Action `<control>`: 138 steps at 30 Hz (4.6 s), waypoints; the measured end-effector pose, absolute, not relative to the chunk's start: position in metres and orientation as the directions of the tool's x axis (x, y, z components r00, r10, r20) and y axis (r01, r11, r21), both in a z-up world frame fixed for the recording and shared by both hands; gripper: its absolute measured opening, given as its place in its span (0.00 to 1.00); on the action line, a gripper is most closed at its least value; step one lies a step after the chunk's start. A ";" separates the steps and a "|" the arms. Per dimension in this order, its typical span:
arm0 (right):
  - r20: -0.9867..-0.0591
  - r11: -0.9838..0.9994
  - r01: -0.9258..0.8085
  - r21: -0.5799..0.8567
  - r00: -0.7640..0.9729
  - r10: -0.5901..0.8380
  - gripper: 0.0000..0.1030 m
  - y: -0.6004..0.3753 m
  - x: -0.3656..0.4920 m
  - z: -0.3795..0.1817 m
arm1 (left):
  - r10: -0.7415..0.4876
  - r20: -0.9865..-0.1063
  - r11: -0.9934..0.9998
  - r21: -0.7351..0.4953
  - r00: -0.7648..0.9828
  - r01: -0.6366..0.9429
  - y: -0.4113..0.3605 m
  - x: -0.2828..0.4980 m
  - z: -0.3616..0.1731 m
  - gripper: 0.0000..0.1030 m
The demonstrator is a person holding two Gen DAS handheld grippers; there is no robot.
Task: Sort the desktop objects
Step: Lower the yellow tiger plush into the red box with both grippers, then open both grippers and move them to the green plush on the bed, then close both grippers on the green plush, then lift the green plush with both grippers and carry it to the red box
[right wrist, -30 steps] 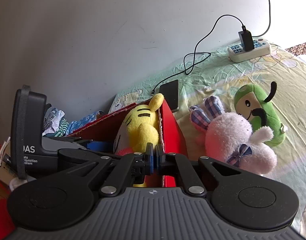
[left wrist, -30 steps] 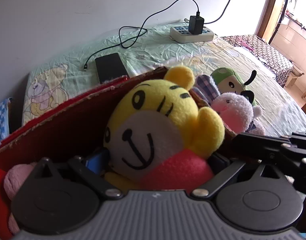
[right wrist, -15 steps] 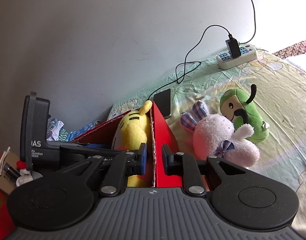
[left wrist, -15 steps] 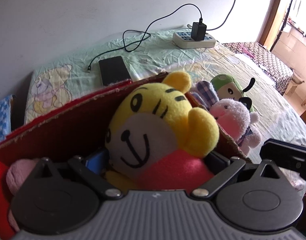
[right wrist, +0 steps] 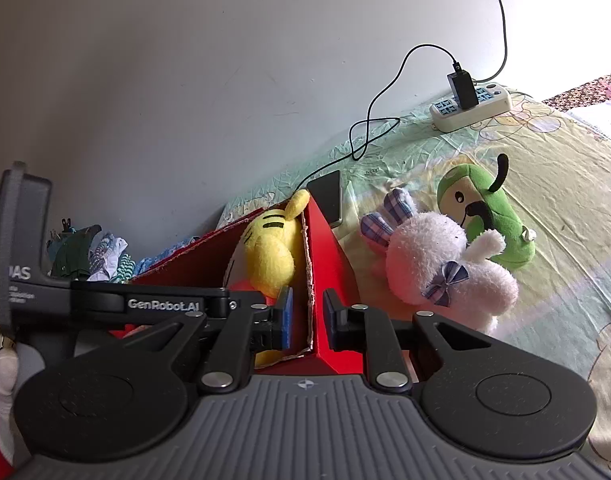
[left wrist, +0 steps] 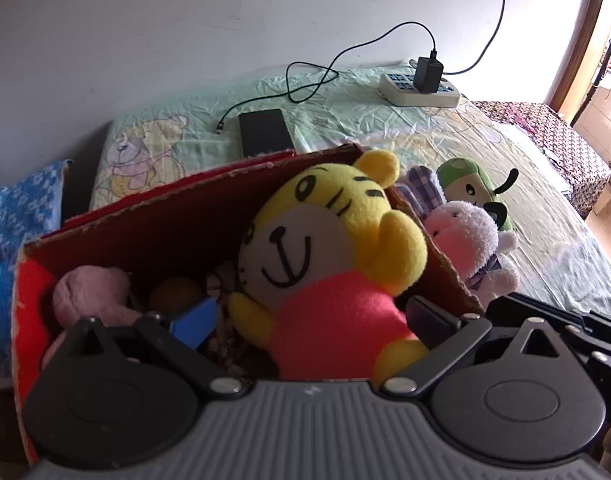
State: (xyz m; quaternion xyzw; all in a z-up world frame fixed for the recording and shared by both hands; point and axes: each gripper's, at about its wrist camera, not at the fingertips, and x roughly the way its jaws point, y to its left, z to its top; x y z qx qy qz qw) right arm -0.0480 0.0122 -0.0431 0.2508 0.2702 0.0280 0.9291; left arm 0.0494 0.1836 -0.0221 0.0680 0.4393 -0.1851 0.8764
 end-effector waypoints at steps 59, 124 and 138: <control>-0.490 0.645 0.121 0.755 0.757 0.432 0.28 -0.230 -0.017 -0.107 | -0.378 -0.730 0.918 -0.215 0.570 0.332 -0.005 0.005 -0.016 0.98; -0.324 0.247 0.211 0.946 0.662 0.676 0.49 -0.304 0.041 -0.144 | -0.412 -0.779 0.905 -0.287 0.472 0.315 -0.083 0.079 -0.067 0.81; -0.277 0.288 0.107 0.952 0.707 0.651 0.53 -0.276 -0.014 -0.112 | -0.467 -0.711 0.880 -0.311 0.526 0.360 -0.054 0.013 -0.036 0.81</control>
